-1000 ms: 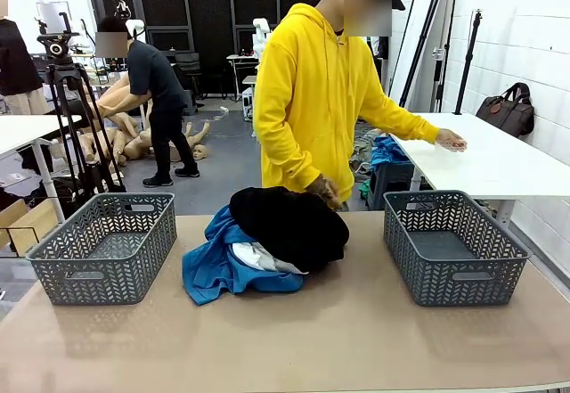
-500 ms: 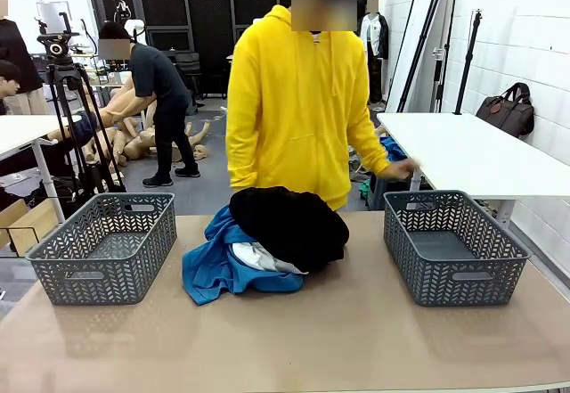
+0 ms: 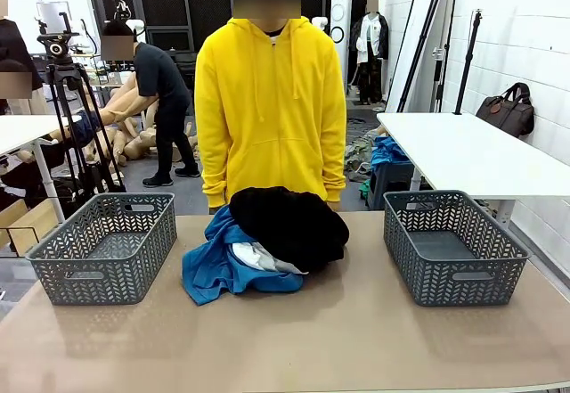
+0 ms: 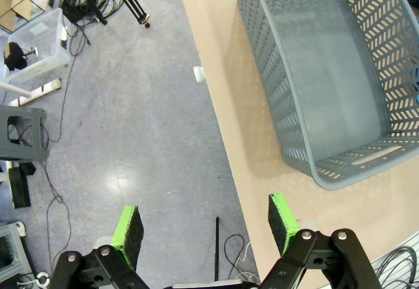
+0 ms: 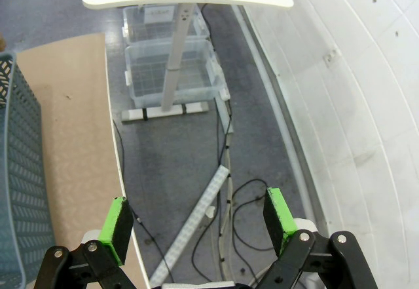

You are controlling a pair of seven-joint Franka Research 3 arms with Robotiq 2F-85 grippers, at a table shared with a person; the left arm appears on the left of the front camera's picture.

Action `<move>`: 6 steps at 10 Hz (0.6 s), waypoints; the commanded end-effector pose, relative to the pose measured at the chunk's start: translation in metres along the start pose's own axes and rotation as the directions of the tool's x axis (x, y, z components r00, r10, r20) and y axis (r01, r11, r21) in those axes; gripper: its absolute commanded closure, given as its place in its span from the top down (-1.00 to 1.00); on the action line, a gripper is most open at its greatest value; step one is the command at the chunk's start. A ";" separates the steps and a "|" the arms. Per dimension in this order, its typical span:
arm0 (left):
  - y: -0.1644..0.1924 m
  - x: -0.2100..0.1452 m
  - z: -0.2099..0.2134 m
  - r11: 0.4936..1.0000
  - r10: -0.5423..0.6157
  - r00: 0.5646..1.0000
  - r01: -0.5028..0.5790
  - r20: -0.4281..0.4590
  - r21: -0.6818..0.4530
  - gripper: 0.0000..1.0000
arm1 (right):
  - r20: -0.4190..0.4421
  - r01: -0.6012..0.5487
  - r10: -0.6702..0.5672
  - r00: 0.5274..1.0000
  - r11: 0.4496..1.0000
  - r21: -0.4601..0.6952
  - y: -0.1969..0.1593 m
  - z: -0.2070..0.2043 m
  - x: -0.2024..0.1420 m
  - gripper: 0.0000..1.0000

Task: Sort the tops and bottoms.
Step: Lift clothes from the center of the table with your left hand.

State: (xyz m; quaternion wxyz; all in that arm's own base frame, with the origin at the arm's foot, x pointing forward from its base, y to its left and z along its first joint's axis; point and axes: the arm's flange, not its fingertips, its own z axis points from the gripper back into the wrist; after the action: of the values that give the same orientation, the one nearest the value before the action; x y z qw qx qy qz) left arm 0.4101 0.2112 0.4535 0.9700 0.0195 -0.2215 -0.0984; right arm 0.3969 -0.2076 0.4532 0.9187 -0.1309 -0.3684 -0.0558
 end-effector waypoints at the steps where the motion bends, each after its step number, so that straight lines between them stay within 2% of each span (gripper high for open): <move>1: 0.004 -0.003 0.000 1.000 -0.011 1.000 0.011 0.011 -0.015 1.00 | -0.010 -0.006 0.006 1.000 1.000 0.000 0.000 0.001 -0.001 1.00; 2: 0.000 0.000 0.000 1.000 0.000 1.000 0.000 0.000 0.000 1.00 | -0.010 -0.006 0.006 1.000 1.000 0.000 0.000 0.001 -0.001 1.00; 4: -0.023 0.039 0.029 0.982 -0.177 0.981 0.182 0.079 -0.055 1.00 | -0.010 -0.006 0.006 1.000 1.000 0.000 0.000 0.001 -0.001 1.00; 6: -0.059 0.078 0.056 0.936 -0.341 0.935 0.347 0.101 -0.056 1.00 | -0.010 -0.006 0.006 1.000 1.000 0.000 0.000 0.001 -0.001 1.00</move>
State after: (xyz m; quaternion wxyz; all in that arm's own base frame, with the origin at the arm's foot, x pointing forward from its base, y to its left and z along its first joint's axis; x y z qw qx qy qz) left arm 0.4356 0.1424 0.5201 0.9400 0.0290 -0.2529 -0.2271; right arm 0.3971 -0.2072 0.4536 0.9186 -0.1311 -0.3688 -0.0552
